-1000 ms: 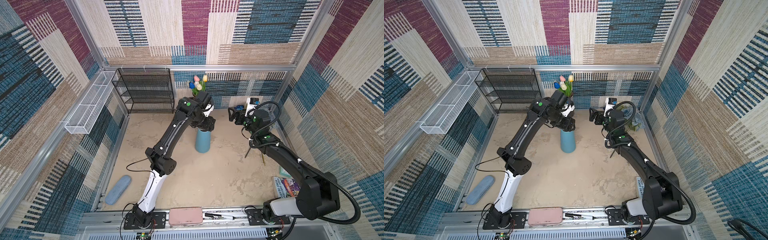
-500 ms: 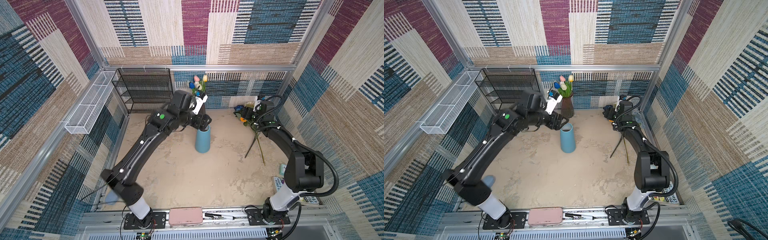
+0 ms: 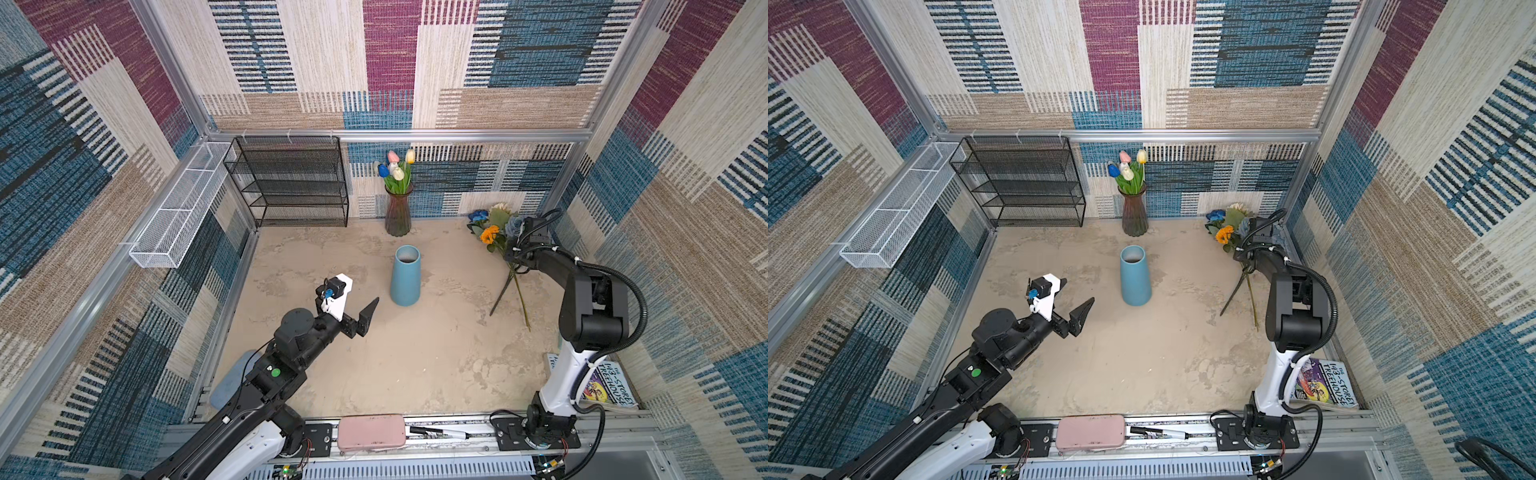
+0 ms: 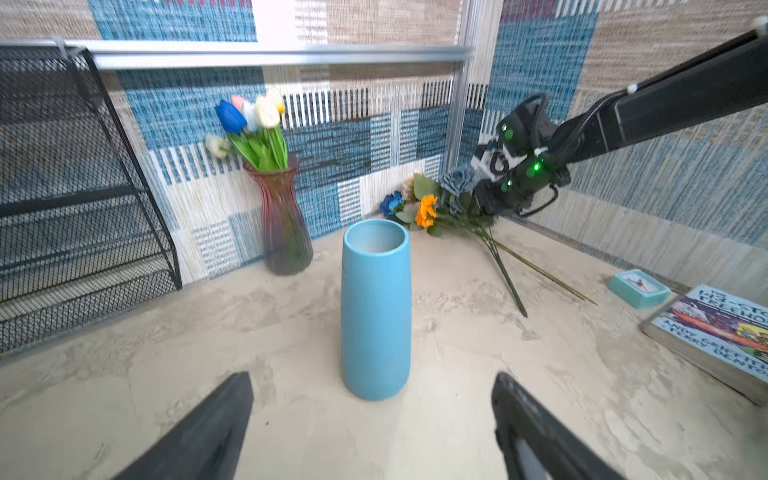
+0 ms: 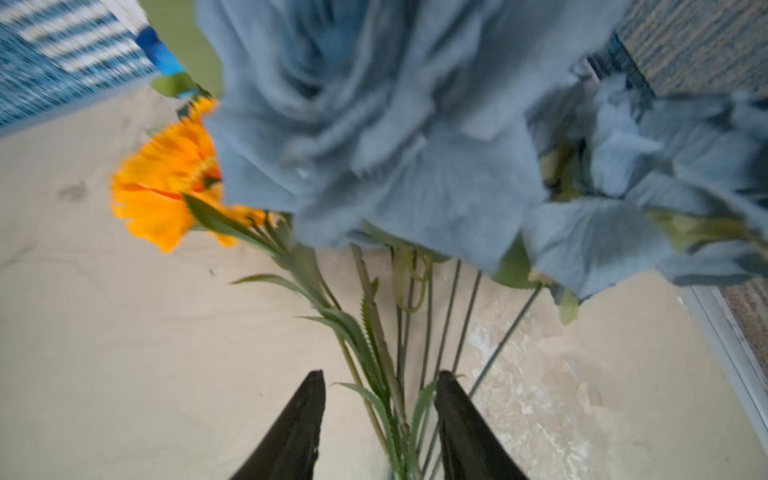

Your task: Arrange the flowers into the vase

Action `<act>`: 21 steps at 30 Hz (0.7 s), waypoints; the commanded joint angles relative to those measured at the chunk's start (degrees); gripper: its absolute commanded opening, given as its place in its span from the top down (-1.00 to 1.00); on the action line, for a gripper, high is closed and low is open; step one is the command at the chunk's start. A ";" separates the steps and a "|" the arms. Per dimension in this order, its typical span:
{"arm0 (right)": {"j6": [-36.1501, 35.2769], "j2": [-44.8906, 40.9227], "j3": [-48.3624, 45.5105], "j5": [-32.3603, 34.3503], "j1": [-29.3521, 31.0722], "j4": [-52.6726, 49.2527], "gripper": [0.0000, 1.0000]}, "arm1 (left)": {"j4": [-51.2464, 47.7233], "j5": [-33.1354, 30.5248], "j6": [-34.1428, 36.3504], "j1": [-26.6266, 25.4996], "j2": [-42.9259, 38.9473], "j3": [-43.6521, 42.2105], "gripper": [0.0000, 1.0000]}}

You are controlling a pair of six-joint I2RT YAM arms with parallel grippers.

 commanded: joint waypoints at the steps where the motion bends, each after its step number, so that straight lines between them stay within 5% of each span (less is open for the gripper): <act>1: -1.02 1.45 -0.04 2.42 0.07 0.76 0.14 | 9.24 -2.68 1.47 0.00 -0.31 -3.23 -0.87; 12: -2.49 5.47 -0.65 0.30 0.07 2.43 0.50 | 11.53 0.41 1.89 0.00 8.79 -0.22 -0.87; 21: -2.78 0.42 -2.12 -3.58 0.12 2.96 0.73 | 12.59 -1.48 1.87 0.04 8.81 -0.64 -0.87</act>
